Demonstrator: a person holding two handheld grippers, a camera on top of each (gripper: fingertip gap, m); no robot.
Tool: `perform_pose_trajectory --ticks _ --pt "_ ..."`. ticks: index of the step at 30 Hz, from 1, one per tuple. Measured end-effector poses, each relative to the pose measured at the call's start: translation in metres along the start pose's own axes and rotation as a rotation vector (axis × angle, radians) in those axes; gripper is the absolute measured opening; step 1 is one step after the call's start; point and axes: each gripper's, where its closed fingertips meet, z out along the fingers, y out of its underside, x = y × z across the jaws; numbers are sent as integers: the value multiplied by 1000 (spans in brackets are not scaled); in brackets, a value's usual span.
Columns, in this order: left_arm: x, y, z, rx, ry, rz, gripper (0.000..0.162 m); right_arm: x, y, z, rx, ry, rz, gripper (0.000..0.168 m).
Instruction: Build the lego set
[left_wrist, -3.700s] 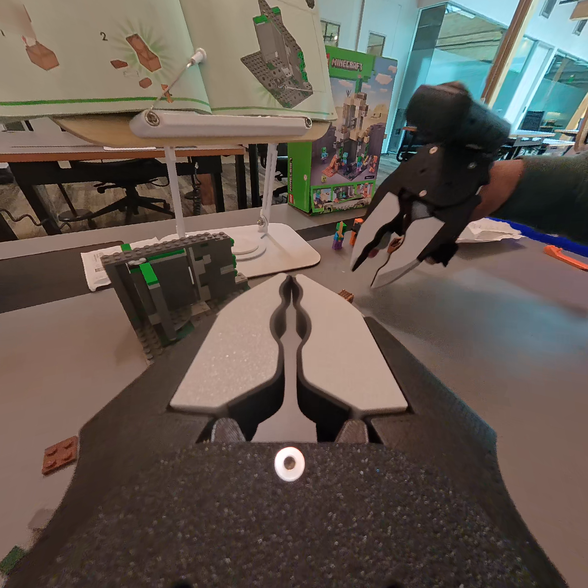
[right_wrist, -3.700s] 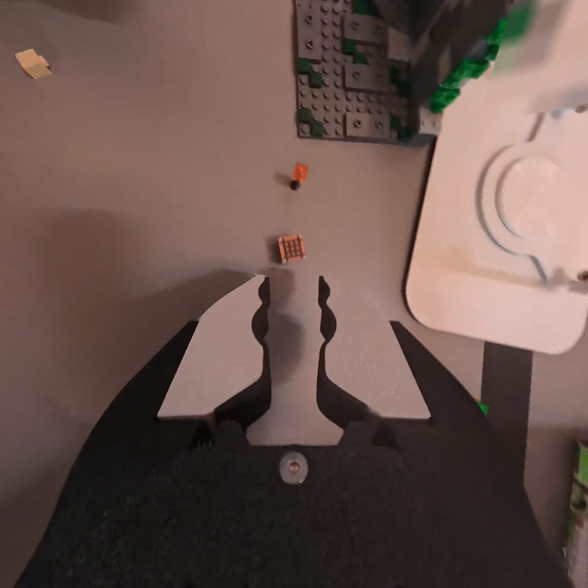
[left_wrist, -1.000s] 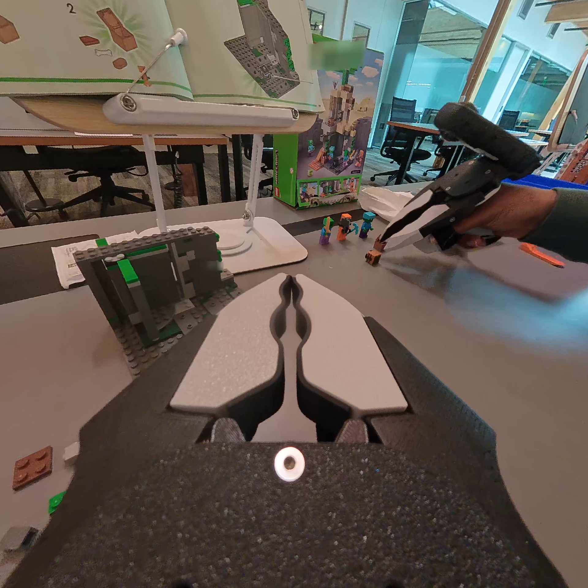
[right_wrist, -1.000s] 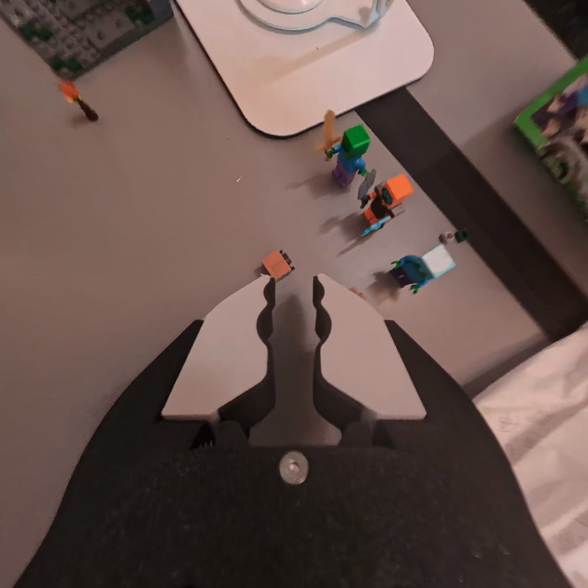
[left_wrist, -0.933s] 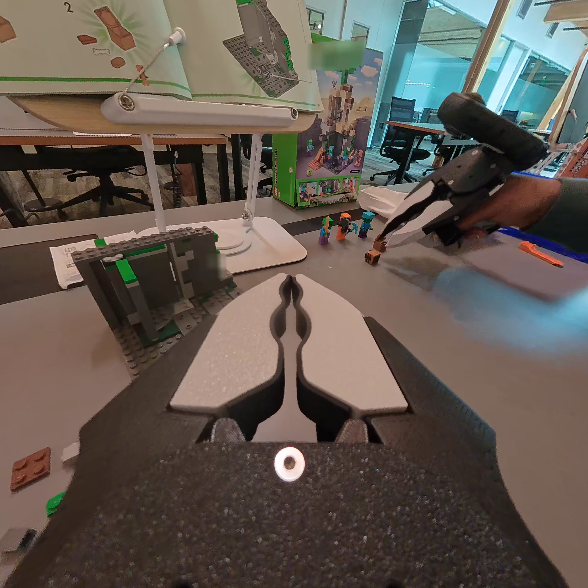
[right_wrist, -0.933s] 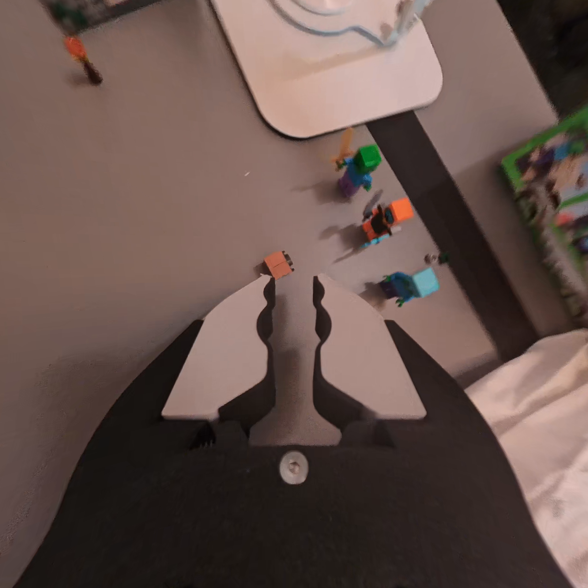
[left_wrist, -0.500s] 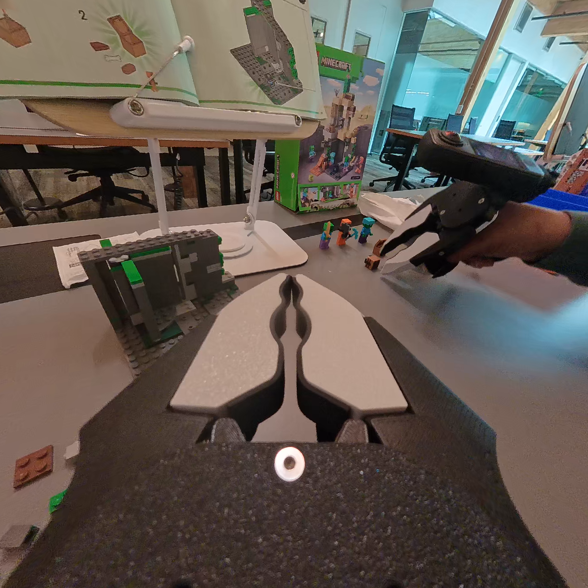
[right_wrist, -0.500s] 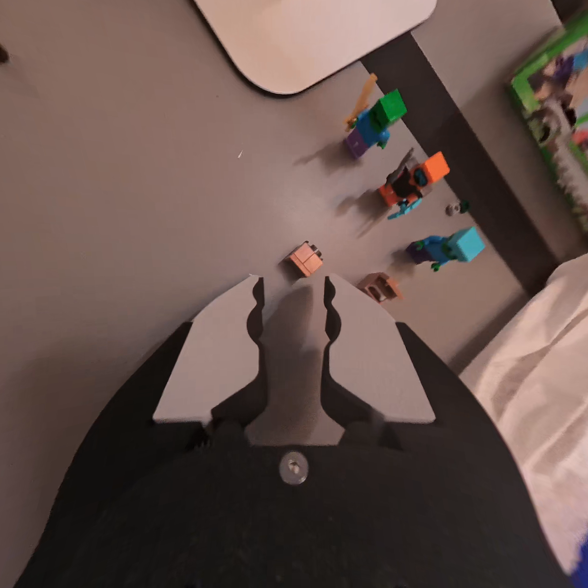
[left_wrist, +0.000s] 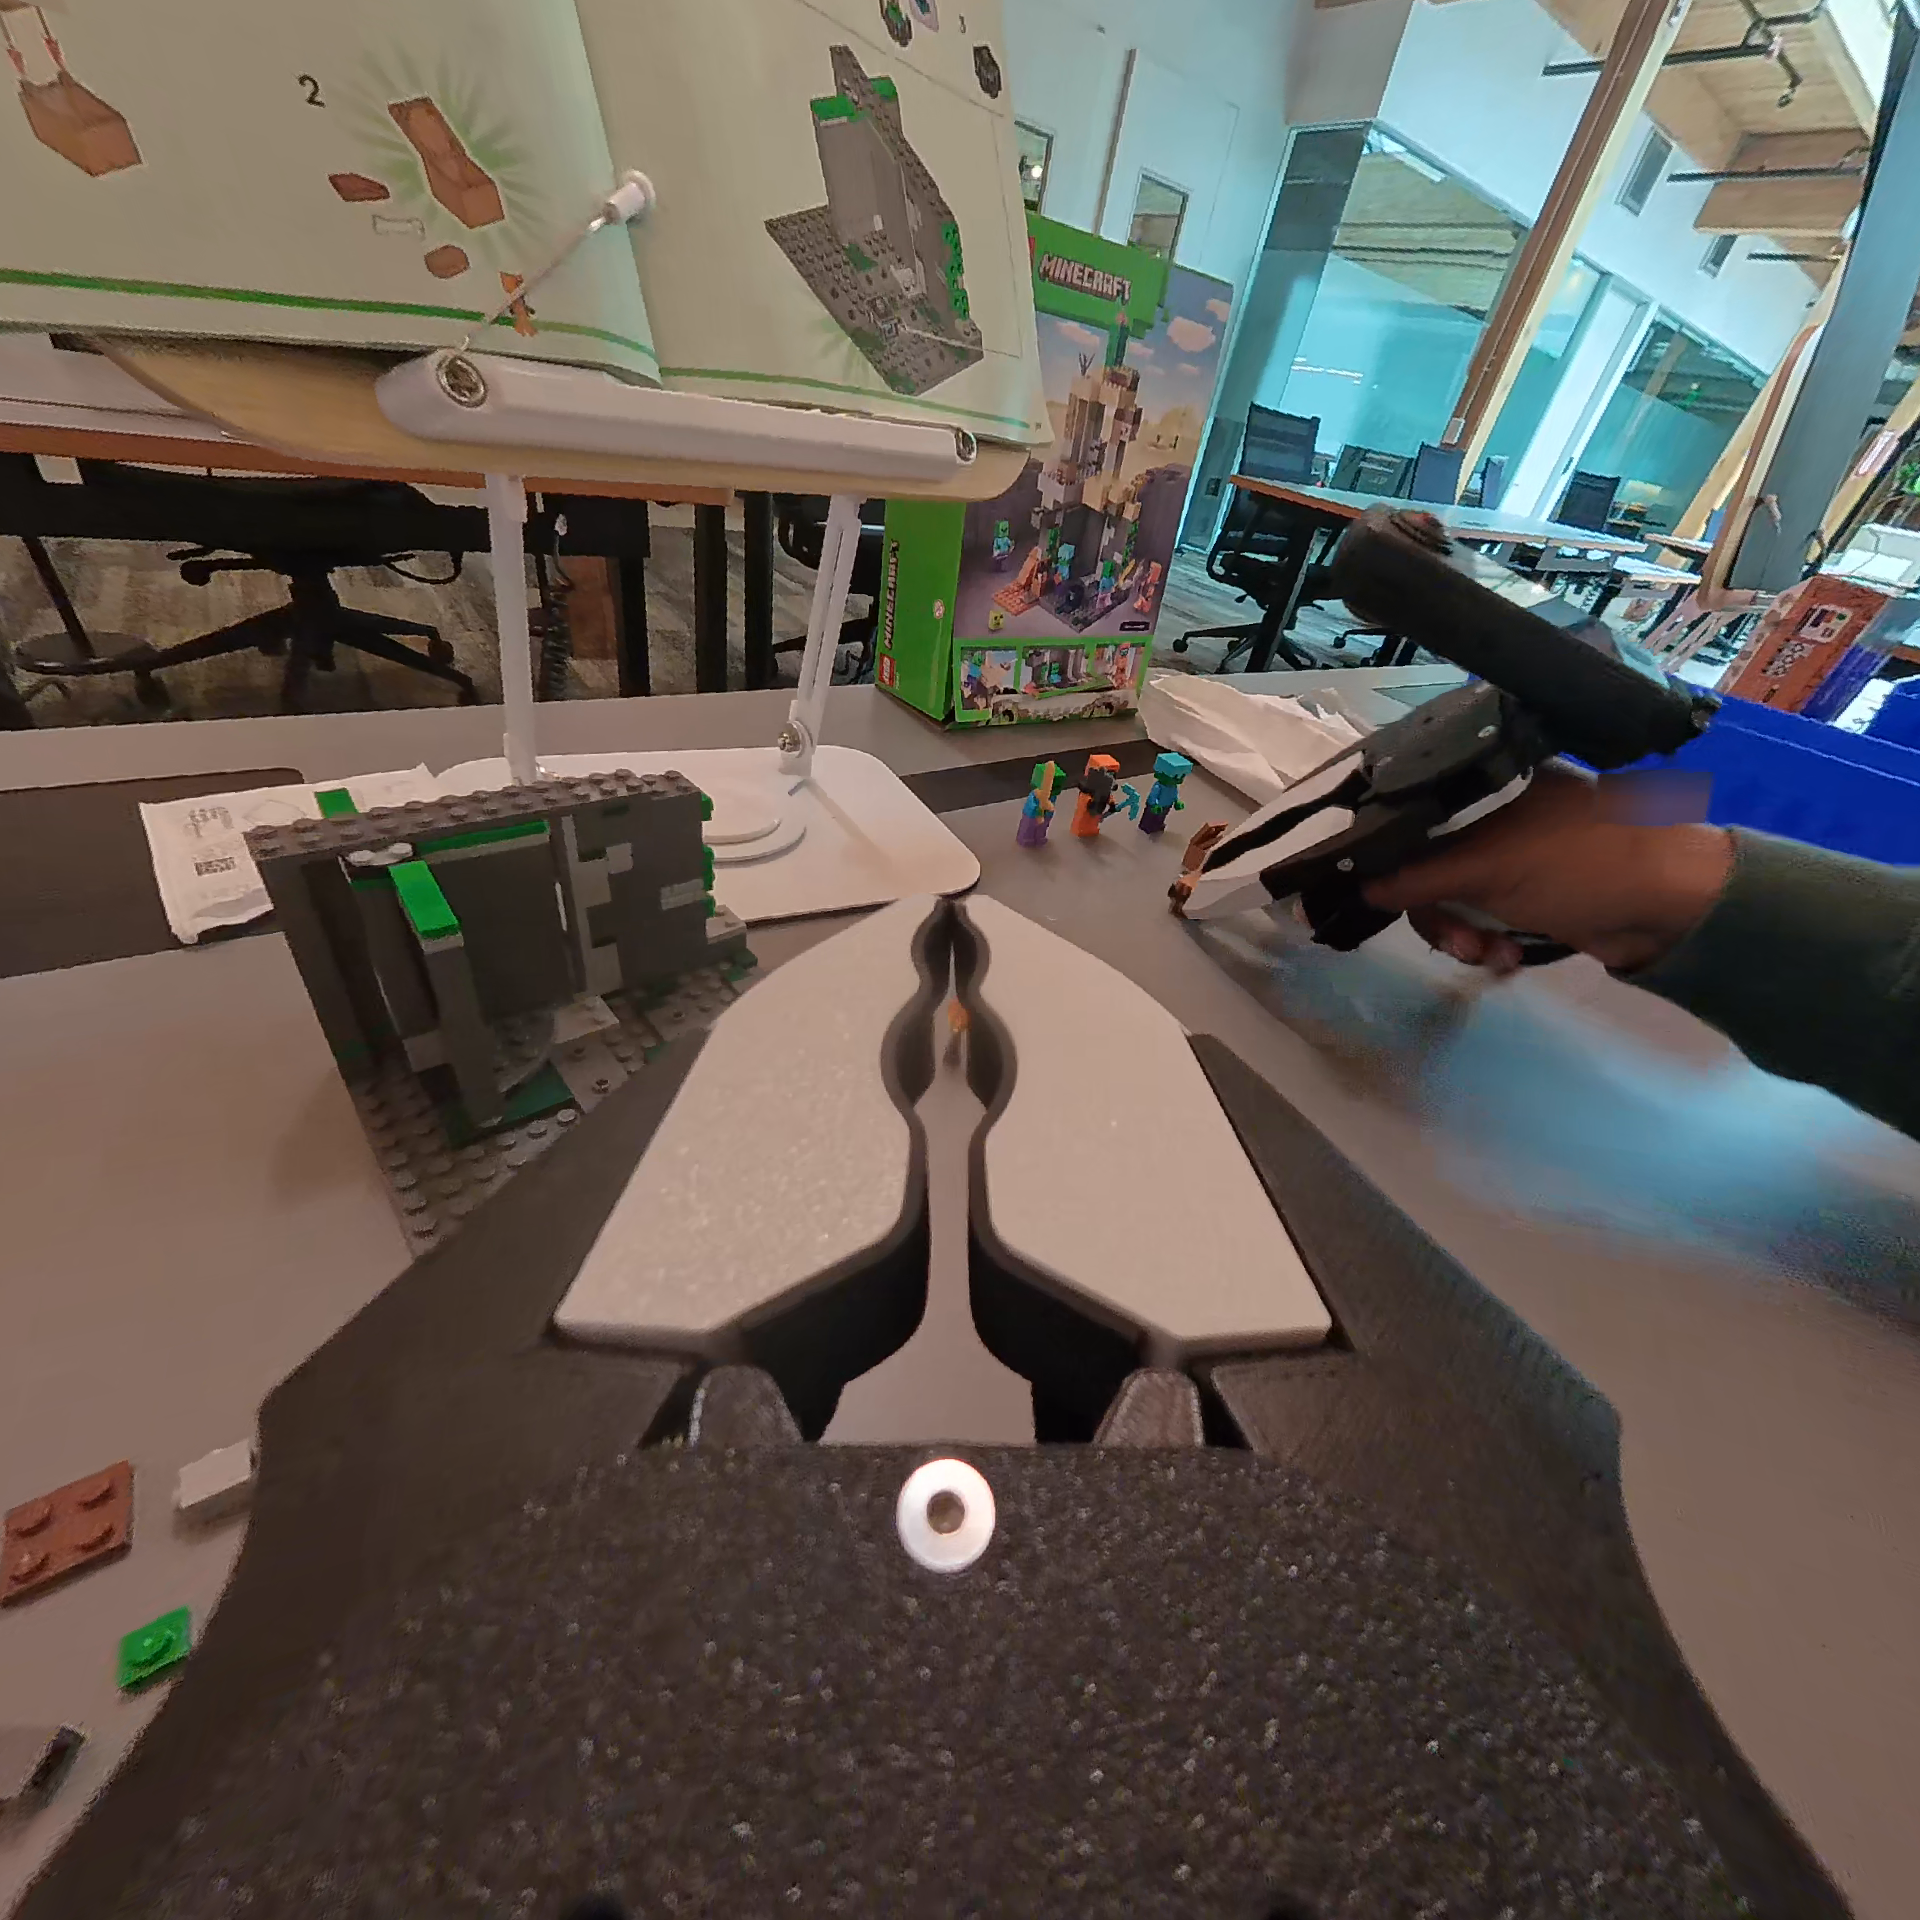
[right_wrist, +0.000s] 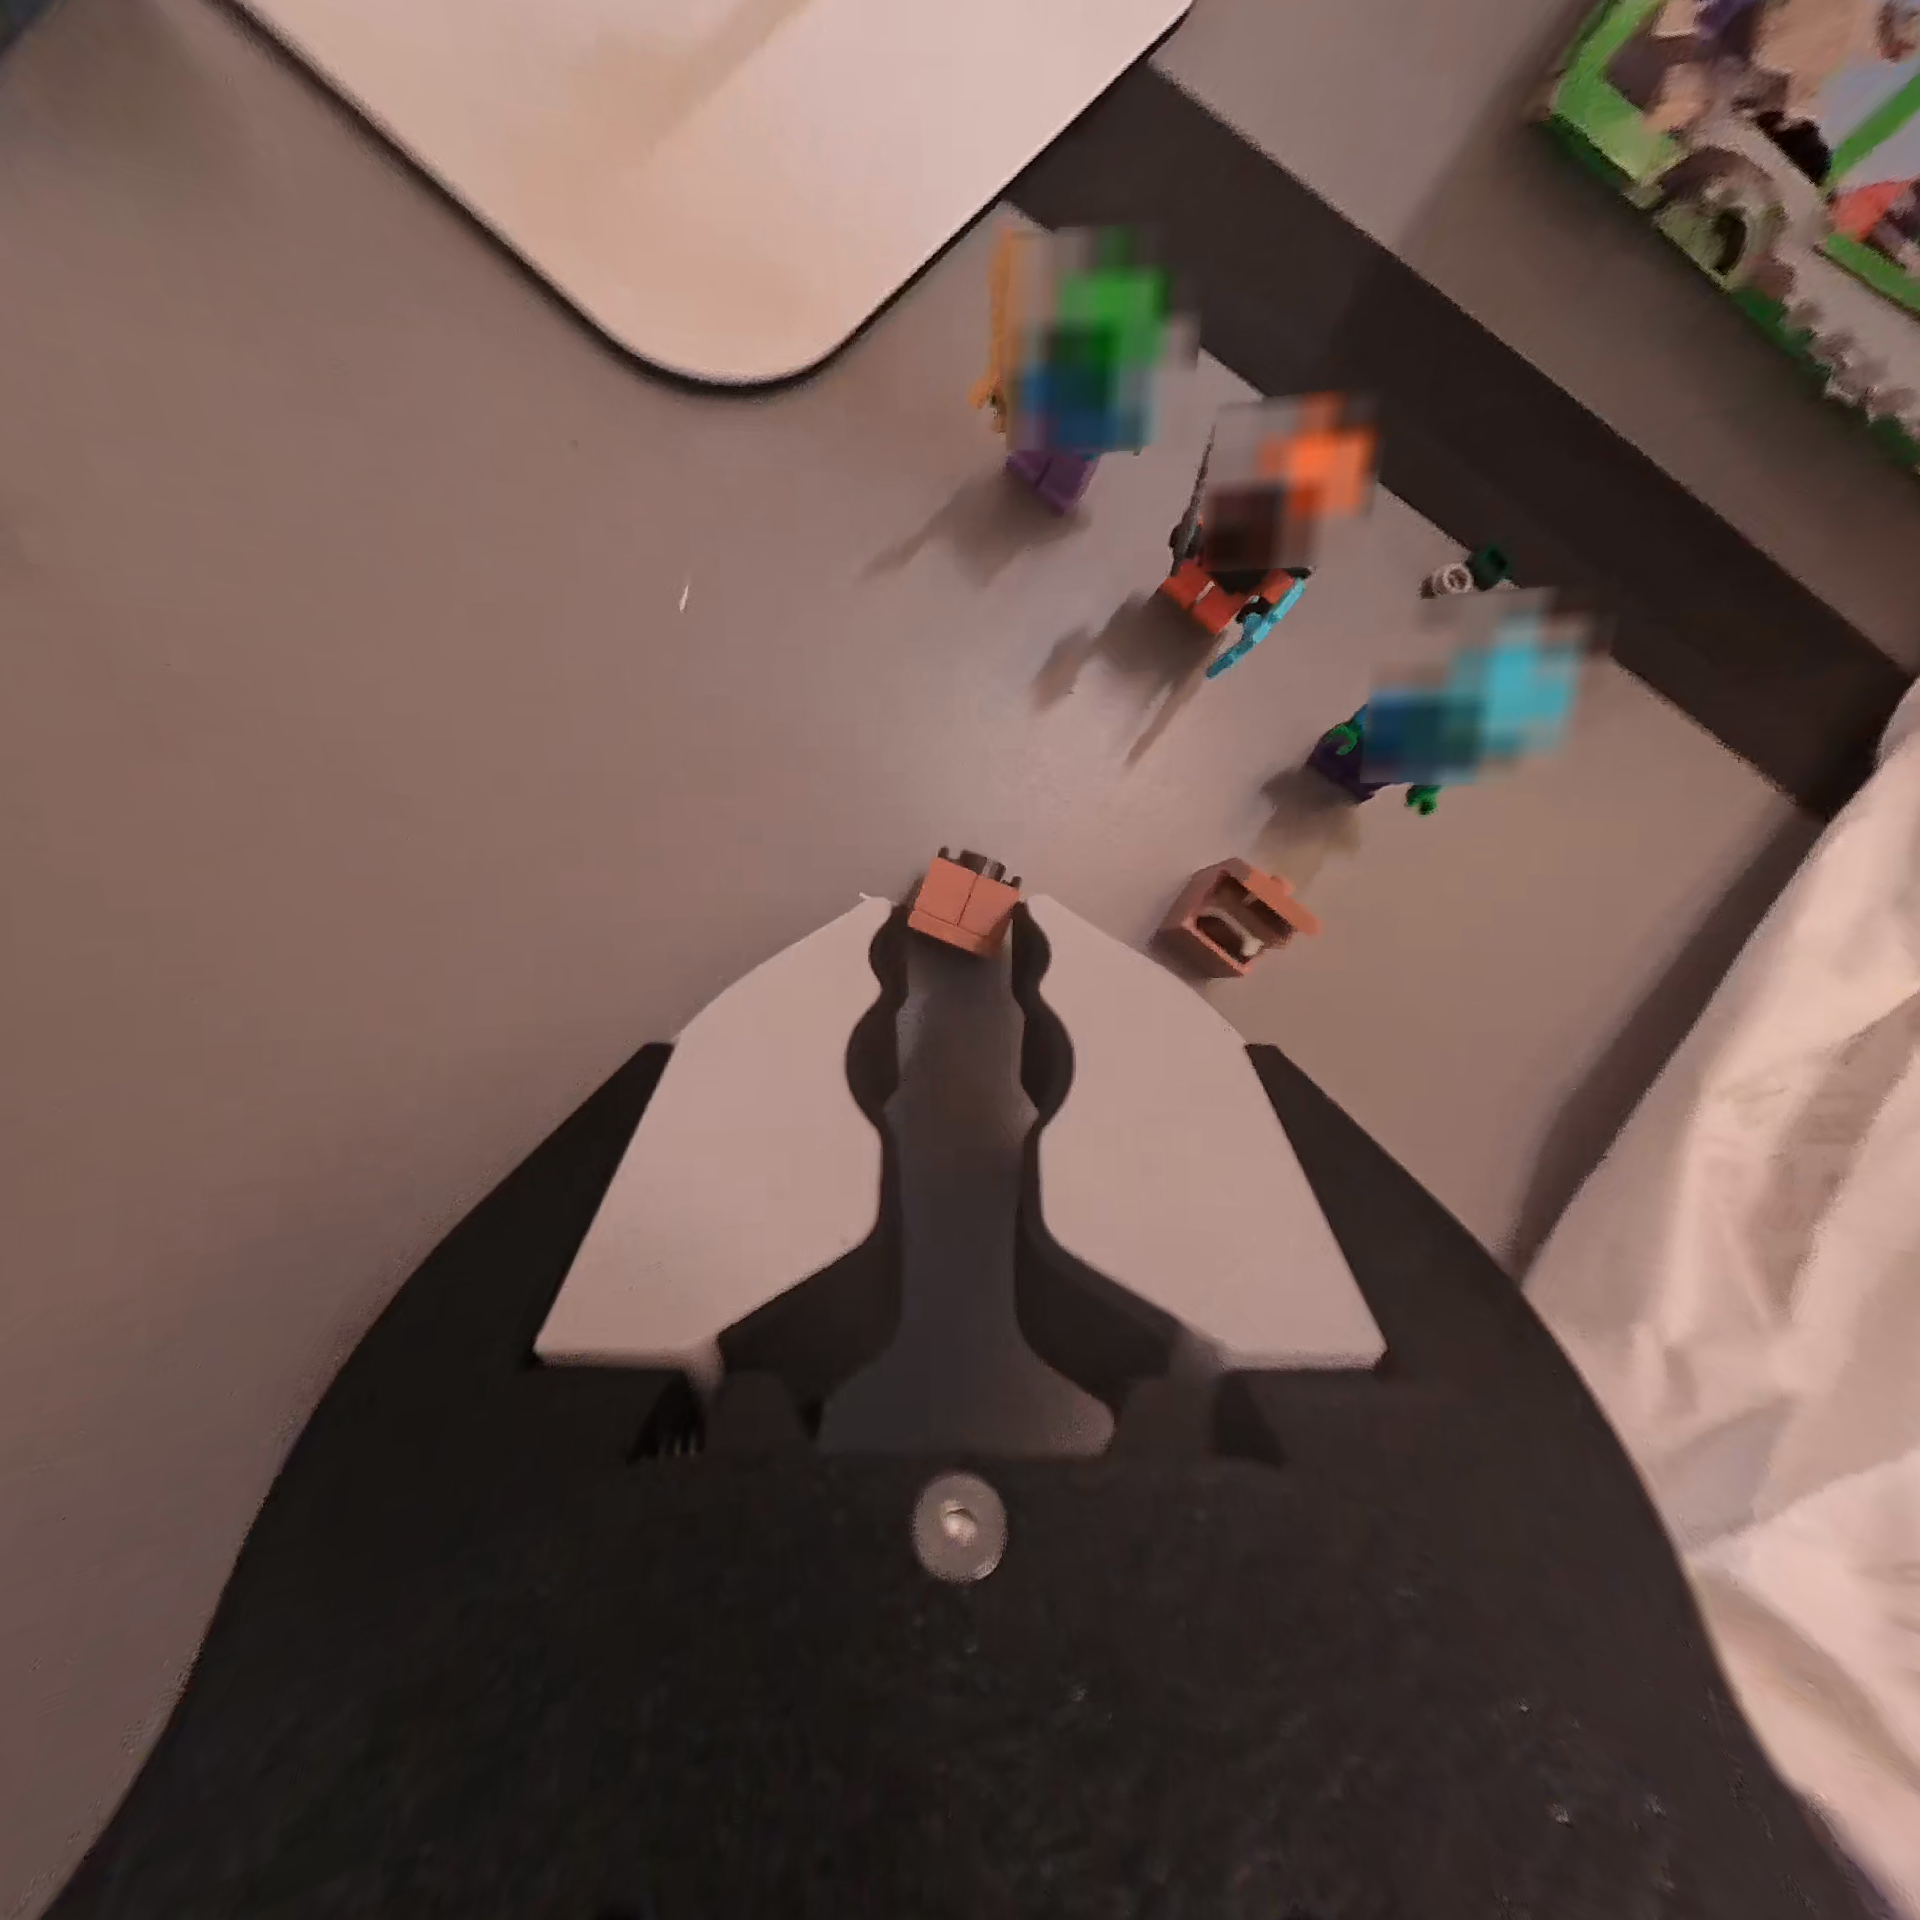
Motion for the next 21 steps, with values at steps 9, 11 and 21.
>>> perform_pose_trajectory --ticks 9,11,21 --pt "3 -2 -1 -4 12 3 0 22 -2 -14 -483 -124 -1138 19" --pt "4 0 -1 -12 11 9 0 22 0 -12 -579 -198 -1250 19" --pt "6 12 4 -59 28 6 0 18 1 4 -834 -356 -1387 18"
